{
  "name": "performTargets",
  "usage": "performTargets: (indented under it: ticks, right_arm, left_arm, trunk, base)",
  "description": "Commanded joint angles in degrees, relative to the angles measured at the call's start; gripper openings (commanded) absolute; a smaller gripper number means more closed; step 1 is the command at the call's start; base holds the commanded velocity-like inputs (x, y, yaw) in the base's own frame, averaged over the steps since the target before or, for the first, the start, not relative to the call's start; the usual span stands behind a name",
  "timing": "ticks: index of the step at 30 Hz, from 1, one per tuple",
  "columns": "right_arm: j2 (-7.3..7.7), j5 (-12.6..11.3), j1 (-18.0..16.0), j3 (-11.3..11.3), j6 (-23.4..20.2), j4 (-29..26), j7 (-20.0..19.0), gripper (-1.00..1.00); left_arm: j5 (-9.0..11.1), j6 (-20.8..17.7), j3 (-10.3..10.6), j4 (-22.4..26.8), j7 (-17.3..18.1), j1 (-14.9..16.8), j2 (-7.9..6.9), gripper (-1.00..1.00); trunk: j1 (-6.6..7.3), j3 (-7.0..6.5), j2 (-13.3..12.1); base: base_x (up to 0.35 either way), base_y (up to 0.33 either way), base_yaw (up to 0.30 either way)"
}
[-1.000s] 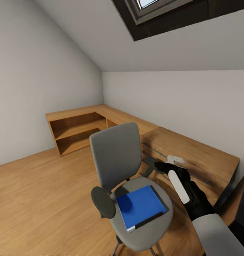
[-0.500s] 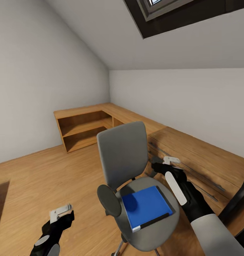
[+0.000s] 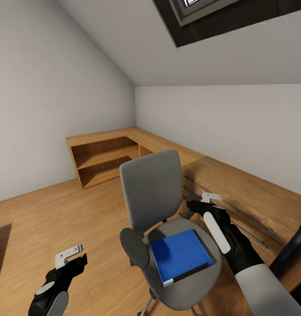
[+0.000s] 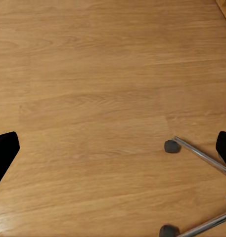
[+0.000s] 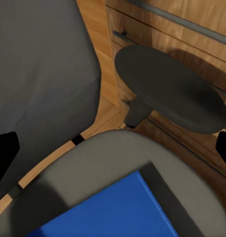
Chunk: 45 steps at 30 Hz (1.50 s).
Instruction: In the bedroom, organize the workspace by keeping the computer under the desk, ensuring the monitor is on the desk, placing the keyboard on the desk next to the monitor, placing the mouse on the desk next to the keyboard, moving the folder from the swivel chair onto the desk next to the mouse, stacking the notebook on top of the folder with the pen on top of the notebook, and positioning the swivel chair next to the desk.
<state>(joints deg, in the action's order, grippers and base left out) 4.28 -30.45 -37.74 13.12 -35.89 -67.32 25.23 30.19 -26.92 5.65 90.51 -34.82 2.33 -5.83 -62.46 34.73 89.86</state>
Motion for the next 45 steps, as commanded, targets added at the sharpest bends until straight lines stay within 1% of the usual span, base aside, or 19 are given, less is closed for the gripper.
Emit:
performTargets:
  ticks: [1, 3, 8, 36, 45]
  right_arm:
    - [0.05, -0.6, -0.1, 0.2, -0.1, -0.1, 0.6, 1.0]
    - [0.03, -0.6, -0.1, 0.2, -0.1, 0.0, 0.5, 1.0]
    - [0.02, -0.6, -0.1, 0.2, -0.1, 0.0, 0.5, 1.0]
    - [0.13, -0.6, -0.1, 0.1, -0.1, -0.1, 0.5, 1.0]
    - [0.13, -0.7, -0.1, 0.1, 0.5, 0.1, 0.5, 1.0]
  left_arm:
    - [0.5, -0.1, 0.0, 0.0, -0.6, 0.0, -0.09, 1.0]
    - [0.5, -0.1, -0.2, -0.1, -0.6, 0.0, -0.26, 1.0]
    - [0.5, 0.1, -0.1, -1.9, -0.8, 0.0, -0.08, 1.0]
    - [0.4, 0.1, 0.1, -1.9, -0.7, 0.0, -0.02, 1.0]
    - [0.4, 0.1, 0.2, -0.9, -0.8, 0.0, 0.01, 1.0]
  trunk:
    - [0.0, 0.06, 0.0]
    - [0.0, 0.06, 0.0]
    - [0.0, 0.06, 0.0]
    - [0.0, 0.06, 0.0]
    - [0.0, 0.06, 0.0]
  base:
    - [0.0, 0.0, 0.0]
    - [0.0, 0.0, 0.0]
    - [0.0, 0.0, 0.0]
    - [0.0, 0.0, 0.001]
    - [0.0, 0.0, 0.214]
